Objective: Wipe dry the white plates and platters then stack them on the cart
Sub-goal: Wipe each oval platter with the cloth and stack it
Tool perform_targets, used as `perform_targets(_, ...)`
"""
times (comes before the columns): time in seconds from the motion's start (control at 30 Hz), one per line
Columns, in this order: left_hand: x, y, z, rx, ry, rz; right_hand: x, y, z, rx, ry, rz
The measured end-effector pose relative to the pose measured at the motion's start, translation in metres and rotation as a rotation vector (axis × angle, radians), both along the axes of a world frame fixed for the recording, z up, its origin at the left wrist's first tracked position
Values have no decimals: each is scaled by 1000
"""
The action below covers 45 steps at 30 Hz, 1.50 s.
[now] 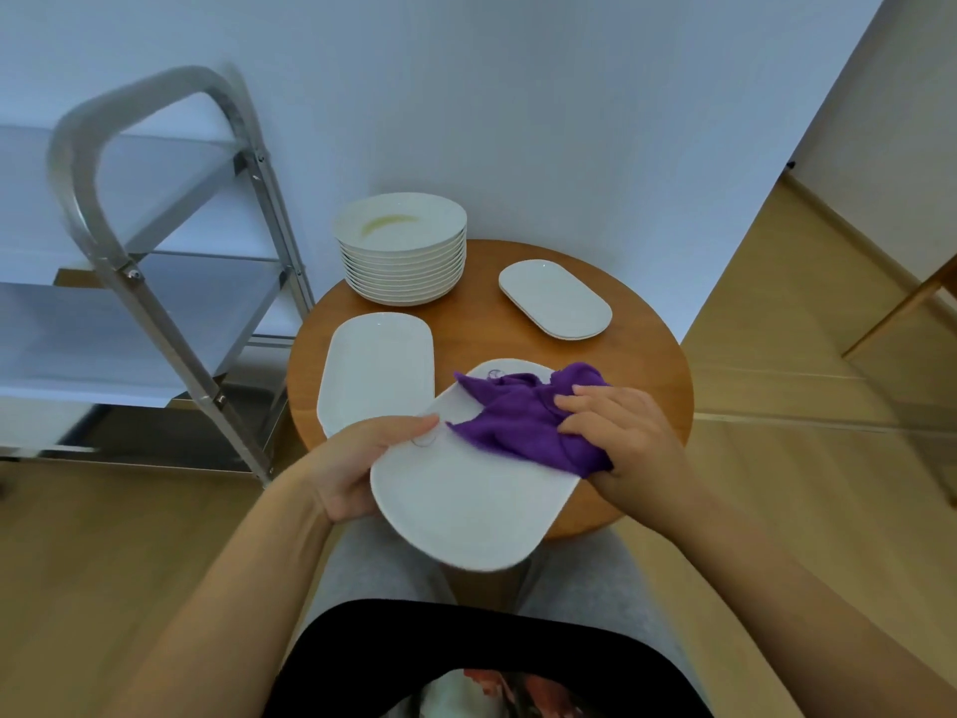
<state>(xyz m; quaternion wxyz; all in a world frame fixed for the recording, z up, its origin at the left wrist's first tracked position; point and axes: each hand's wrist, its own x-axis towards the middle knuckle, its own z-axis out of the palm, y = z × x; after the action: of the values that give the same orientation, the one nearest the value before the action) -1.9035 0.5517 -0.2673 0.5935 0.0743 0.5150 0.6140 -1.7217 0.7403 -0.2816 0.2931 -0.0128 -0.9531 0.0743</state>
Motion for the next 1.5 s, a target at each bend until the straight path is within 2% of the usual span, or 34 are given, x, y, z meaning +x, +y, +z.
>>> perform_targets(0.07,-4,5,-2,8,-52,93,-3,-2,7,-243,-74,-17)
perform_targets(0.17,-6,16,-8,33,-68,84,-3,-5,8,-633,-175,-132)
perform_targets(0.27,0,24,-15,107,68,58,-2,-13,11,-1120,-212,-233)
perform_targets(0.37,17,29,-22,210,264,74,-5,-25,9,-1586,-124,-104)
perform_targets(0.4,21,30,-28,265,245,94,-7,-29,7,-1700,-96,-52)
perform_targets(0.5,32,34,-35,464,-24,206,-14,-37,6,-1879,-93,-51)
perform_targets(0.6,37,36,-34,516,-96,266,-16,-36,9,-1878,-149,-168)
perform_targets(0.7,36,36,-32,451,-41,329,-16,-38,7,-1789,-99,-411)
perform_targets(0.77,32,33,-30,423,-7,391,-14,-37,2,-1709,82,-580)
perform_targets(0.83,24,29,-26,396,45,429,-10,-34,4,-1638,343,-663)
perform_targets(0.87,20,27,-23,361,89,410,-8,-32,8,-1557,429,-660)
perform_targets(0.93,15,24,-17,266,176,298,-7,-31,15,-1391,427,-552)
perform_targets(0.97,15,23,-14,226,201,212,-9,-32,19,-1336,344,-446)
perform_targets(1.03,18,26,-8,185,220,34,-19,-36,27,-1174,47,-205)
perform_targets(1.13,17,31,-2,154,228,-141,-32,-38,28,-500,-521,-30)
perform_targets(1.17,14,30,1,125,247,-190,-34,-35,28,-324,-635,29)
perform_targets(1.2,11,28,2,83,269,-242,-34,-30,30,-232,-727,78)
perform_targets(1.3,6,22,3,-27,299,-403,-38,-18,41,-213,-884,160)
perform_targets(1.5,5,19,14,51,436,-627,-49,-10,56,-622,-946,223)
